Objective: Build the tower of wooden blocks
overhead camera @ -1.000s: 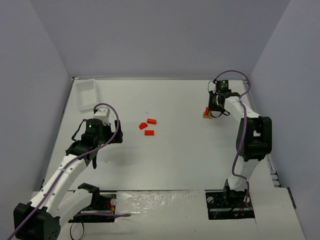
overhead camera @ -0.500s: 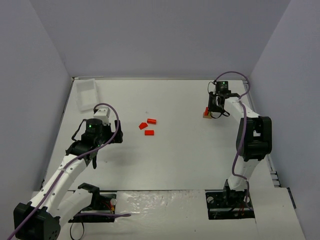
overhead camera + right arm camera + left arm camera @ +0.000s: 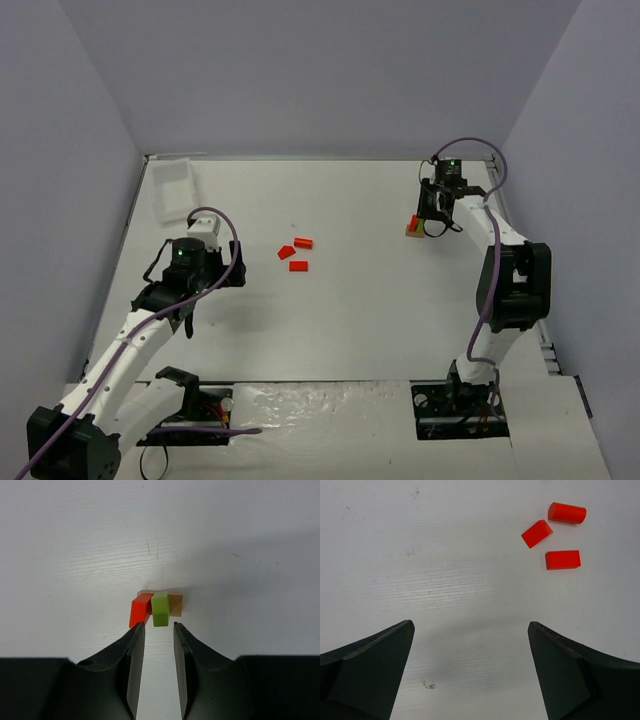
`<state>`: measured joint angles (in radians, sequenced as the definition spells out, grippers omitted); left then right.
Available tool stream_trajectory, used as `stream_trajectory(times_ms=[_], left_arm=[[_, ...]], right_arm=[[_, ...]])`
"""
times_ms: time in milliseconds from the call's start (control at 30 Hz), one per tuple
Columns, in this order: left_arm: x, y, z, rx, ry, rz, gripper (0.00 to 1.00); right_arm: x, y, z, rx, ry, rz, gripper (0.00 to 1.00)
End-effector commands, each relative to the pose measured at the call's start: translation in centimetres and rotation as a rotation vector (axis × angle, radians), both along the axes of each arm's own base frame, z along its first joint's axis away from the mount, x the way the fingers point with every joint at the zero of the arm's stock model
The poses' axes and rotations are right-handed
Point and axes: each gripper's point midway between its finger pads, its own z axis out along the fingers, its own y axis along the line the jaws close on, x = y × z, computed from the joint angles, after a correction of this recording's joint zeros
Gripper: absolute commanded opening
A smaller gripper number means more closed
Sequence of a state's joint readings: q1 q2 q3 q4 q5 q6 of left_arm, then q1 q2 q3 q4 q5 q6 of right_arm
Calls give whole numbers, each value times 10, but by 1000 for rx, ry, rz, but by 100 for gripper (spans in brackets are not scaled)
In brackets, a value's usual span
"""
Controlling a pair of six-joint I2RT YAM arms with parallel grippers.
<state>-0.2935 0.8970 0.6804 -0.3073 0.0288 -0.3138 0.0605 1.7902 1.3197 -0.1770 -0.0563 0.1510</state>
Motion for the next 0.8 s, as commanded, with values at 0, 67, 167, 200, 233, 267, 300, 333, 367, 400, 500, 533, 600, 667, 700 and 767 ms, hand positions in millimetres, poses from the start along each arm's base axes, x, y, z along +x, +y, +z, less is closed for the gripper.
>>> stream_trajectory(times_ms=[0, 67, 167, 200, 233, 267, 300, 333, 367, 400, 500, 533, 600, 667, 700, 767], left_arm=[[11, -4, 17, -11, -73, -16, 97], [11, -4, 17, -10, -72, -16, 97], [11, -5, 17, -10, -71, -18, 97], [11, -5, 17, -11, -70, -17, 97], [11, -4, 16, -10, -69, -16, 97], [11, -4, 16, -9, -68, -16, 97], [11, -4, 16, -10, -69, -16, 97], [11, -4, 16, -10, -69, -16, 97], [11, -4, 15, -9, -67, -16, 97], [11, -4, 16, -9, -67, -16, 97], [11, -5, 15, -12, -64, -17, 97], [11, -5, 15, -13, -64, -18, 97], [11, -8, 14, -19, -62, -28, 97], [13, -13, 15, -30, -69, -52, 97], [12, -20, 14, -45, -65, -93, 97], [13, -38, 12, -69, -59, -189, 97]], right_arm=[[-2, 2, 50, 11, -121, -10, 27], [-5, 2, 57, 17, -131, -8, 27], [-12, 11, 75, 38, -165, 26, 28], [-13, 16, 80, 46, -175, 49, 29], [-15, 26, 87, 48, -191, 76, 29], [-17, 39, 94, 47, -205, 110, 29], [-19, 54, 100, 45, -218, 149, 30], [-21, 70, 105, 44, -229, 187, 30], [-23, 86, 108, 44, -236, 224, 30], [-24, 104, 110, 54, -240, 262, 31], [-29, 154, 99, 78, -213, 366, 33], [-30, 168, 91, 77, -196, 399, 33], [-36, 203, 74, 73, -159, 485, 34], [-41, 220, 63, 87, -133, 521, 33], [-42, 225, 54, 105, -112, 527, 33], [-45, 223, 48, 114, -102, 518, 33]])
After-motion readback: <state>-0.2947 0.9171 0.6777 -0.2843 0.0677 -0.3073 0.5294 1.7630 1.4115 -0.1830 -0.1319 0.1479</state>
